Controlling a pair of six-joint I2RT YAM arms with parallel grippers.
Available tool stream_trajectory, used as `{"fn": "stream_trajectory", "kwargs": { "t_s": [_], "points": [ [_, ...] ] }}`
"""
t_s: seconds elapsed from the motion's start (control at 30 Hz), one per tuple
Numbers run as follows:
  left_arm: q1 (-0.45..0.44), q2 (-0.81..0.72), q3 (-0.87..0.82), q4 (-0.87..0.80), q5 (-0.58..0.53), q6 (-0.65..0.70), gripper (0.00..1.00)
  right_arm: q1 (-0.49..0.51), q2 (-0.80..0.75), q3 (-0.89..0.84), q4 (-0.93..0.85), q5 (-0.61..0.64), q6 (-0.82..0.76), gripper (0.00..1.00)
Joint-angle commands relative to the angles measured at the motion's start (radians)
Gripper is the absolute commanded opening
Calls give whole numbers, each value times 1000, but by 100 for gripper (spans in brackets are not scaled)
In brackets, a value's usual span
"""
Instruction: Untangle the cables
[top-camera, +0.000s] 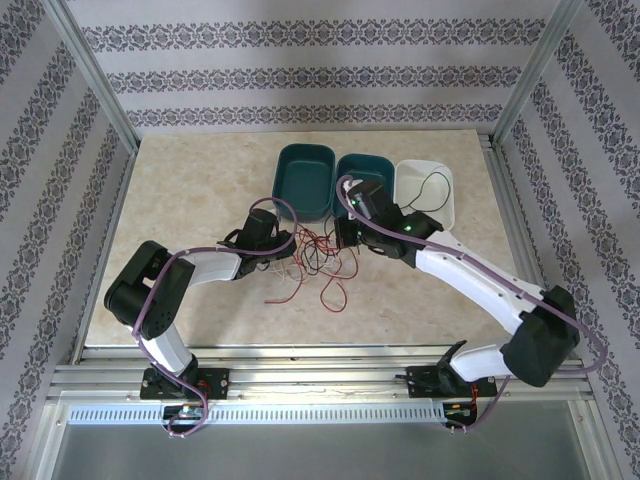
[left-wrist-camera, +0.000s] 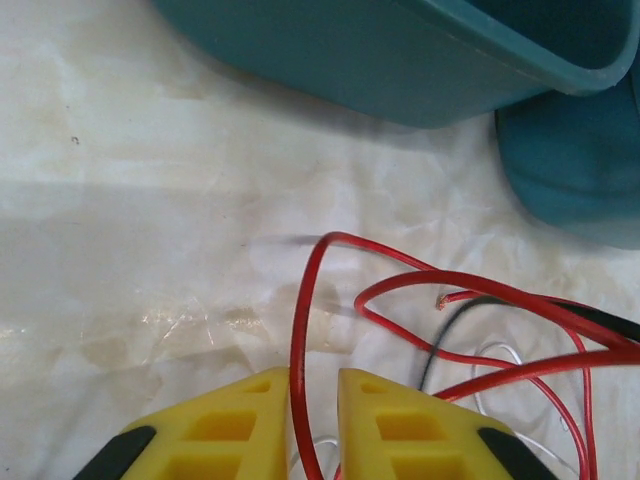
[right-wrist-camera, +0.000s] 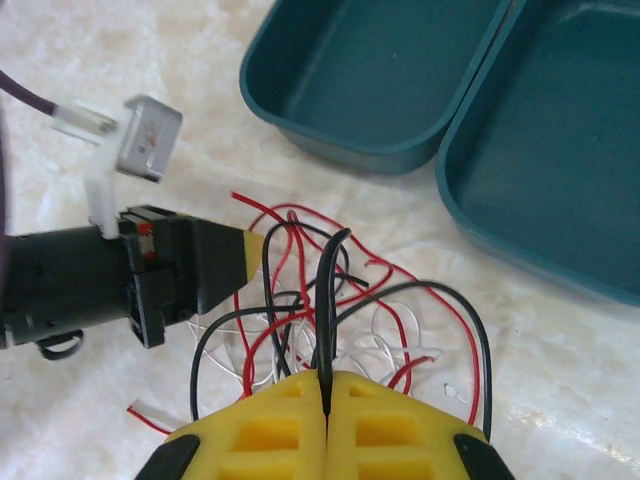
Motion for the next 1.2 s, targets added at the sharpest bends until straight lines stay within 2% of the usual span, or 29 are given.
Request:
{"fn": "stream_trajectory", "kwargs": {
  "t_s": [0.0, 0.1, 0.43, 0.8, 1.17],
  "points": [
    [12, 0, -14, 24, -17, -8, 11, 9, -65, 40, -19, 39, -27, 0],
    [13, -2, -18, 22, -24, -7, 6, 9, -107, 43, -20, 43, -37, 0],
    [12, -33, -23, 2, -45, 21, 6, 9, -177, 109, -95, 118, -84, 0],
    [13, -30, -32, -2, -63, 6, 0, 7, -262, 206, -170, 229, -152, 0],
    [12, -25, -33, -4, -64, -2, 0, -3, -318, 275, -225, 325, -190, 0]
  ]
}}
